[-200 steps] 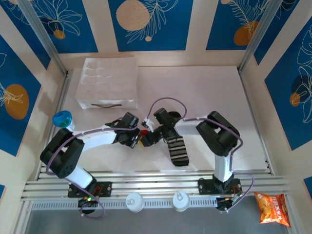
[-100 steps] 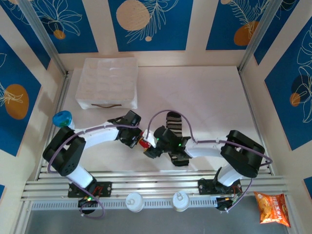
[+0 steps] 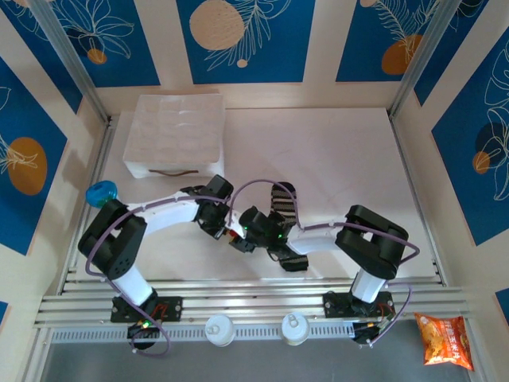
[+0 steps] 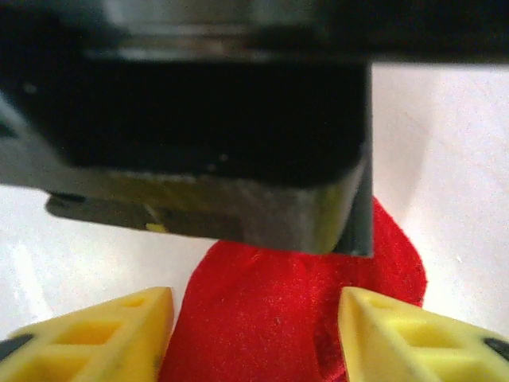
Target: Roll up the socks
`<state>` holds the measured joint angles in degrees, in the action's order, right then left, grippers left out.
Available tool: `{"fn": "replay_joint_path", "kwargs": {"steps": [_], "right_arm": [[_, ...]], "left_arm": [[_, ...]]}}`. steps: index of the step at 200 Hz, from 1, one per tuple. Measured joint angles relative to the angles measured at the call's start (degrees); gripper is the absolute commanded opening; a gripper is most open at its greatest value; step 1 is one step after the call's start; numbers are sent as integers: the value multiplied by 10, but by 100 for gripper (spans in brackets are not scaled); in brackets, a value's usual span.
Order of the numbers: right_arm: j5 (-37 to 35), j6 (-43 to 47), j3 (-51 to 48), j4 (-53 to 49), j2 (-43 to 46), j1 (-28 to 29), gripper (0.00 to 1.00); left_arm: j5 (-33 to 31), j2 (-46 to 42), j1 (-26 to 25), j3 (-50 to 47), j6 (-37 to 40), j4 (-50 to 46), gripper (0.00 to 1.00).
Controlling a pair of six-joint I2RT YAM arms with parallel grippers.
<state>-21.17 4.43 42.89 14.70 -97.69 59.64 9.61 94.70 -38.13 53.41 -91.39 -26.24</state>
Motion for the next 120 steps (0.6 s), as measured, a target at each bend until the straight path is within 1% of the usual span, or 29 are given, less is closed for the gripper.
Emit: {"fn": "replay_joint_path", "kwargs": {"steps": [16,26,31,63,72,94,111,120], "right_arm": [[-1,-10,7,-2,-7,0,8],[-1,-17,8,-2,-9,0,0],[-1,-22,9,-2,-9,0,0],[5,-56,1,14,-10,-2,0],[13,-70,-8,28,-10,-5,0],[51,-105,-32,62,-7,-25,0],[86,-132,-42,79,-7,-52,0],[104,-143,-45,83,-7,-68,0]], "left_arm": [[0,0,5,0,-8,0,0],[-1,0,6,0,-13,0,0],[-3,0,7,0,-16,1,1],[-11,-19,7,-19,-38,11,18],[-11,-28,7,-29,-45,13,26],[-9,-57,8,-52,-53,14,49],[-7,-97,9,-61,-59,15,63],[-7,-116,10,-64,-55,18,68]]}}
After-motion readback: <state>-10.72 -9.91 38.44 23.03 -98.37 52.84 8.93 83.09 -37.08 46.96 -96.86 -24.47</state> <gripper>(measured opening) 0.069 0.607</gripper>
